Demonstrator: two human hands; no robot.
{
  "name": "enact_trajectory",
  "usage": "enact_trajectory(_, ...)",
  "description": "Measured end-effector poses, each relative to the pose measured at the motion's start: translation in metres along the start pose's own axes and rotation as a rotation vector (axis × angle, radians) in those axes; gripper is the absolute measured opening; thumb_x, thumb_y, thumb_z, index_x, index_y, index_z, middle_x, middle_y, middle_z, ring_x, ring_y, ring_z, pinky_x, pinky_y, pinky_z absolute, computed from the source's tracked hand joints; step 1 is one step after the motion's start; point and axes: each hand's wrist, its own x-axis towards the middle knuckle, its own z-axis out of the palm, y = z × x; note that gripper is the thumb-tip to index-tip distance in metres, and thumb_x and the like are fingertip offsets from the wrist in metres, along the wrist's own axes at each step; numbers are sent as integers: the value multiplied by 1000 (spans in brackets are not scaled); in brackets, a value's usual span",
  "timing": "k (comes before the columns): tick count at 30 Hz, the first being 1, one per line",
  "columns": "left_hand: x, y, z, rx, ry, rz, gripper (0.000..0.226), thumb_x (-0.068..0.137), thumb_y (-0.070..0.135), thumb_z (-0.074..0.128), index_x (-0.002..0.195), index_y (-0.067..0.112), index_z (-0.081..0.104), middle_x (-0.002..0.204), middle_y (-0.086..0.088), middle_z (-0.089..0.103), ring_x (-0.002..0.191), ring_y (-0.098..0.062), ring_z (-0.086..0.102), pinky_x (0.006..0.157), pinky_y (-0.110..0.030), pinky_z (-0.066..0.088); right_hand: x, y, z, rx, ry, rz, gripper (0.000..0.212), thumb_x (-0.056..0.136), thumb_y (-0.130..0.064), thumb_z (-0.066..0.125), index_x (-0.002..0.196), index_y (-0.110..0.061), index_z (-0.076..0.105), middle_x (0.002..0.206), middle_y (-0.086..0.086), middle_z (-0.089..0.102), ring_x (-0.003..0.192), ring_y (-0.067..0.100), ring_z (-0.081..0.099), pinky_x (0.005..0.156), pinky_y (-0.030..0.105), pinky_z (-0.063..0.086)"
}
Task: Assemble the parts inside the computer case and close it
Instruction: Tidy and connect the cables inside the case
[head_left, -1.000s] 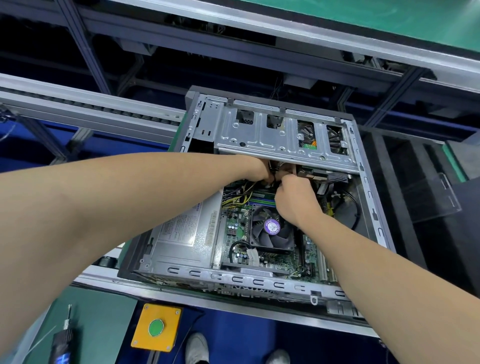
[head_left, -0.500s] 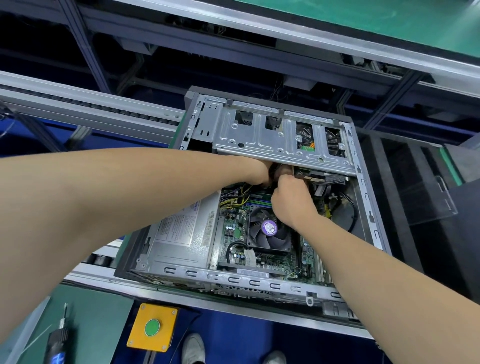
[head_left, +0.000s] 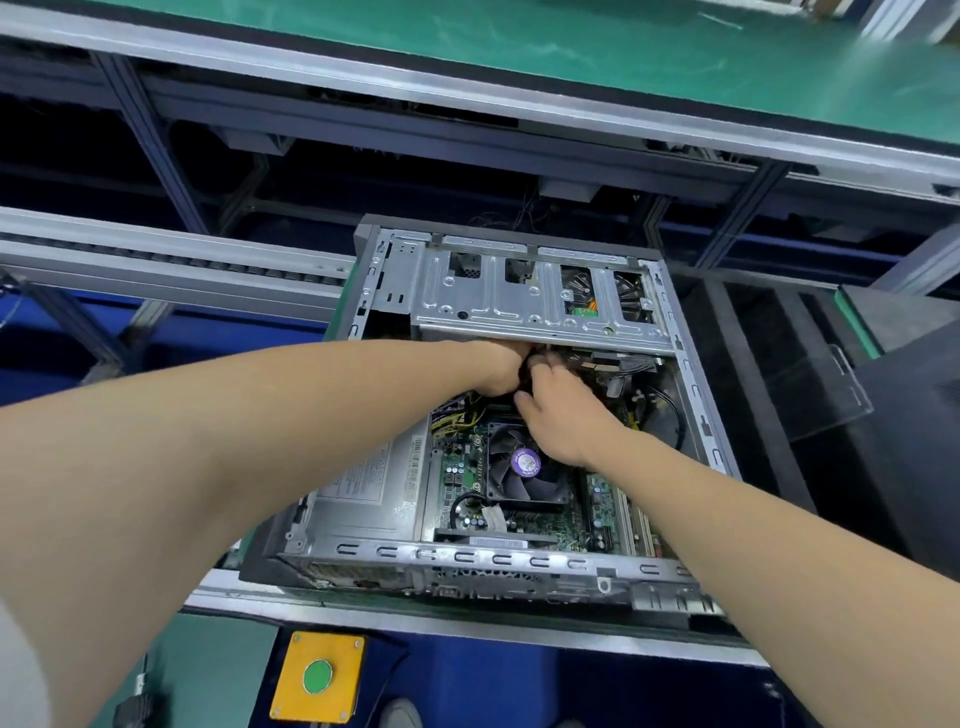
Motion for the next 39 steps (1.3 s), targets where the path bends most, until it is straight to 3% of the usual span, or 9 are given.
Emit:
enact_trajectory(3, -12, 11, -6, -13, -34, -28, 21, 101, 5, 38, 91, 1, 55, 95, -14, 53, 84, -28, 53, 80, -33, 42, -14, 7, -10, -34, -124, -108, 52, 113, -28, 37, 157, -2, 27, 158, 18, 35, 145, 36, 36, 118, 39, 30)
enact_trajectory(6, -32, 19, -21, -9, -74, 17, 21, 101, 6, 36, 110, 2, 54, 102, -10, 51, 88, -26, 54, 73, -30, 39, -30, 12, -22, -57, -178, -228, 61, 113, -25, 40, 165, -7, 14, 173, 6, 13, 158, 23, 17, 124, 27, 12)
enact_trajectory(8, -44, 18, -23, 3, -130, 22, 12, 100, 8, 39, 102, 4, 50, 101, -12, 54, 79, -23, 53, 64, -30, 41, -40, 14, -32, -81, -158, -310, 60, 110, -27, 49, 162, -10, 25, 169, 3, 22, 154, 22, 26, 121, 25, 18)
enact_trajectory(10, -52, 15, -21, 8, -165, 29, 24, 100, 16, 46, 119, 2, 47, 105, -12, 58, 86, -25, 57, 70, -33, 45, -47, 19, -39, -116, -132, -402, 55, 104, -42, 59, 148, -14, 43, 149, 5, 46, 136, 24, 45, 113, 31, 36)
enact_trajectory(15, -64, 9, -13, -18, -27, 76, 38, 99, 33, 55, 125, 9, 42, 113, -12, 62, 94, -28, 58, 77, -36, 47, -53, 21, -38, -379, -186, -524, 96, 75, -85, 66, 139, -17, 47, 128, 2, 56, 116, 21, 50, 107, 37, 37)
enact_trajectory(23, -75, 10, -21, -8, 94, -85, 50, 100, 30, 54, 143, 7, 46, 138, -14, 57, 120, -31, 57, 94, -33, 47, -52, 29, -25, -471, -1, -643, 87, 81, -75, 65, 142, -17, 45, 115, 4, 61, 106, 25, 56, 105, 40, 37)
enact_trajectory(28, -90, 1, -17, 31, 61, -181, 35, 96, 27, 52, 124, 14, 69, 126, -9, 68, 114, -29, 62, 99, -37, 51, -45, 28, -36, -213, -43, -499, 56, 105, -61, 40, 140, -18, 42, 106, 10, 68, 98, 33, 62, 77, 37, 45)
enact_trajectory(34, -98, 0, -17, 65, -85, -189, 47, 98, 20, 44, 141, 34, 60, 149, 7, 54, 131, -22, 52, 104, -28, 37, -40, 22, -29, -379, -80, -376, 55, 112, -44, 27, 150, -5, 39, 145, 18, 45, 128, 36, 51, 103, 42, 44)
enact_trajectory(39, -99, -3, -23, -87, -56, -219, 52, 93, 10, 42, 136, 31, 64, 141, 6, 60, 97, -12, 58, 77, -14, 42, -27, 15, -27, -347, -108, -388, 51, 113, -32, 30, 157, -6, 34, 156, 15, 39, 144, 34, 38, 117, 46, 35)
